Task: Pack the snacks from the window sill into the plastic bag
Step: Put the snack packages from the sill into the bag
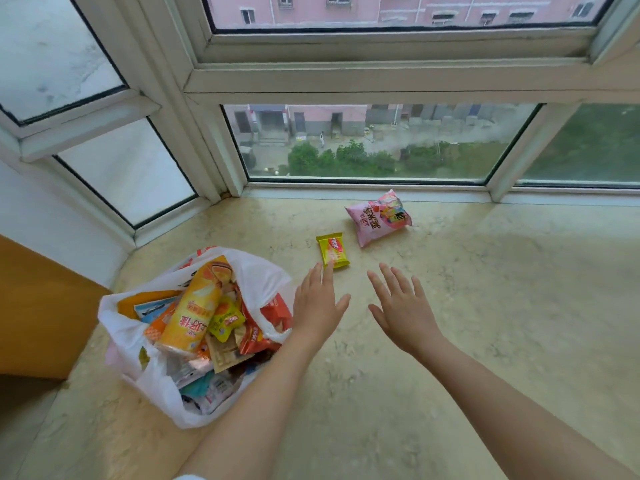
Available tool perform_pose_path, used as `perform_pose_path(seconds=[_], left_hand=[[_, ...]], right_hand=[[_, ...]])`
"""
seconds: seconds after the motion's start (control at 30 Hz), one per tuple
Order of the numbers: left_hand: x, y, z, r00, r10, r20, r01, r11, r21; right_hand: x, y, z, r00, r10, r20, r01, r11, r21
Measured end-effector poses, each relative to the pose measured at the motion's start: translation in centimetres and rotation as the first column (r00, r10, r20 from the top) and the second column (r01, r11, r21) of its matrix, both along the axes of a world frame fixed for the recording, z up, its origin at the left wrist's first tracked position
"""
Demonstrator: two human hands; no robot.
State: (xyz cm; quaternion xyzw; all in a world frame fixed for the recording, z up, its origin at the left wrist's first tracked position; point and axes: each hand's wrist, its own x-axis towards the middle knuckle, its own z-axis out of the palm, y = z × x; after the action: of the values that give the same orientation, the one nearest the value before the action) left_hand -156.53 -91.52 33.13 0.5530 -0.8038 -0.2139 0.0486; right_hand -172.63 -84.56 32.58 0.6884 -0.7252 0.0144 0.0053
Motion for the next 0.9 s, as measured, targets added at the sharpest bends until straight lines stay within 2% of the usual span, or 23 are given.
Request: perform_pose_path(seconds=[0.17,0.33,0.5,0.73,0.83,0.9], left_hand=[[-3.7,-4.7,-3.7,0.998,0.041,0.055,-0.043,0.998,0.050],[-7.5,-10.0,-8.1,0.993,0.072,0.095,-0.075,0.997,0.026],[-10.6,-13.9,-13.4,0.987,0.107,0.122,-0.109,0.994,0.009],[-12.2,-16.9,-19.6,0.938,0.280,0.203,-0.297,0.953,0.059],[-12.2,-17.6,-21.3,0.927,0.345,0.148,-0.358,0.932,0.066],[-12.1,-18.0,-22.0,0.942,0.322,0.098,-0.324,0.946,0.001]], right_hand=[[-3.9,-4.2,-3.6,1.000,-0.022,0.016,0.022,1.000,0.008],[-7.0,-8.6,-9.0,0.997,-0.067,0.046,0.071,0.995,-0.075],[-8.9,-12.5,-14.7,0.983,-0.165,0.075,0.171,0.981,-0.086],[-10.7,-18.9,-19.4,0.974,-0.205,0.095,0.217,0.965,-0.146],[-10.9,-21.2,-20.5,0.972,-0.219,0.082,0.228,0.966,-0.121],[-10.9,-22.4,-20.9,0.964,-0.246,0.096,0.252,0.967,-0.047]])
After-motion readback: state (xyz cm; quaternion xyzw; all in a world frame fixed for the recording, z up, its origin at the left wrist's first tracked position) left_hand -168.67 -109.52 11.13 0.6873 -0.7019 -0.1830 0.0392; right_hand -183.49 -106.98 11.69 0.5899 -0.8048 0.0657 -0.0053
